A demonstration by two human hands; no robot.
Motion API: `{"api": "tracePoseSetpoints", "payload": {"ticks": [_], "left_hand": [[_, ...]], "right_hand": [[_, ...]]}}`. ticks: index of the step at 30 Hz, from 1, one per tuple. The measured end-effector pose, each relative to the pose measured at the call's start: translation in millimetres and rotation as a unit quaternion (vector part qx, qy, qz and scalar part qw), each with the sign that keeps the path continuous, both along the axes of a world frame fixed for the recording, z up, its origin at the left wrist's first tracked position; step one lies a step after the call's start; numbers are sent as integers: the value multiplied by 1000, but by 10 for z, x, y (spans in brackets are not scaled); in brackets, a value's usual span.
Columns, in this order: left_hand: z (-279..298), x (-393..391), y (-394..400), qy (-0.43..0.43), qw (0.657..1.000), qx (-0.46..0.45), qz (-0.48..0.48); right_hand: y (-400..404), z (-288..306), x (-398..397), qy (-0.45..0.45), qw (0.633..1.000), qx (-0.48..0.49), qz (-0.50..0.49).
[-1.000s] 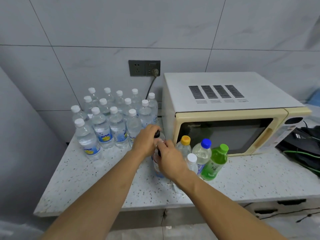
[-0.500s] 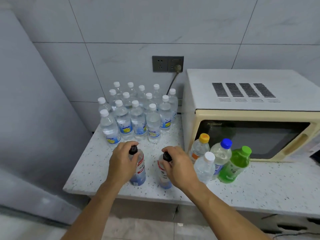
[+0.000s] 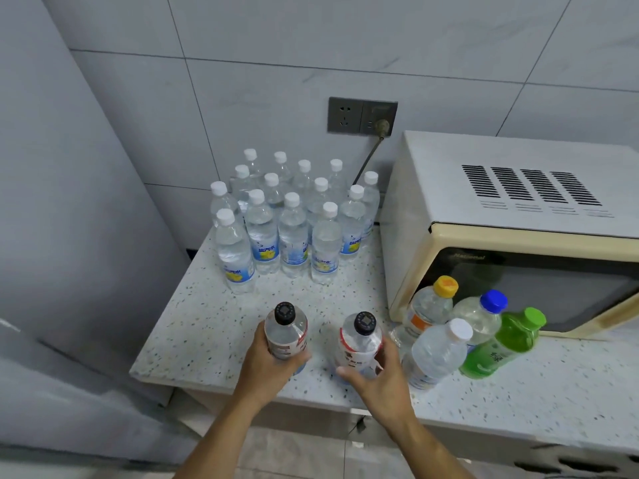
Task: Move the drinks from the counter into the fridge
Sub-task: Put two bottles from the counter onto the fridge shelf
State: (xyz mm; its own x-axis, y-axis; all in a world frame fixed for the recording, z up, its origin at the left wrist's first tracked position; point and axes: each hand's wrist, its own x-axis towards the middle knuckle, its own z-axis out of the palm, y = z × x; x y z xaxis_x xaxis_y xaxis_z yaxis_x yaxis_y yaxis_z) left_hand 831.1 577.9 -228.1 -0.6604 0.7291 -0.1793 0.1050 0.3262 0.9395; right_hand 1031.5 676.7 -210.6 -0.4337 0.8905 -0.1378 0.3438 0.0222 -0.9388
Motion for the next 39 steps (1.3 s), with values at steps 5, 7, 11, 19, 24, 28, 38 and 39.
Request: {"api": "tracePoseSetpoints", "payload": {"ticks": [5, 7, 11, 19, 24, 28, 38, 39], "left_hand": [[-112, 59, -53, -22, 999, 14, 27], [-64, 104, -99, -33, 998, 19, 41], [23, 275, -401, -52, 996, 30, 58], [128, 958, -1483, -235, 944, 127, 195], [58, 1628, -2147, -338, 891, 170, 249], [46, 2041, -2623, -383, 840, 169, 344], [151, 2288, -3871, -358, 800, 179, 447], [151, 2274, -4021, -351, 797, 182, 457]], "right_hand": [[1, -26, -87, 38, 999, 23, 4], [-7, 12, -107, 48, 999, 18, 11], [-144, 71, 56, 81, 996, -6, 28], [-769, -80, 827, 110, 978, -165, 64], [-1162, -259, 1182, 102, 949, -287, 86], [-1562, -425, 1280, 72, 931, -342, 108], [-2666, -371, 787, 4, 893, -338, 298], [-2798, -347, 697, 1, 888, -335, 317]]}}
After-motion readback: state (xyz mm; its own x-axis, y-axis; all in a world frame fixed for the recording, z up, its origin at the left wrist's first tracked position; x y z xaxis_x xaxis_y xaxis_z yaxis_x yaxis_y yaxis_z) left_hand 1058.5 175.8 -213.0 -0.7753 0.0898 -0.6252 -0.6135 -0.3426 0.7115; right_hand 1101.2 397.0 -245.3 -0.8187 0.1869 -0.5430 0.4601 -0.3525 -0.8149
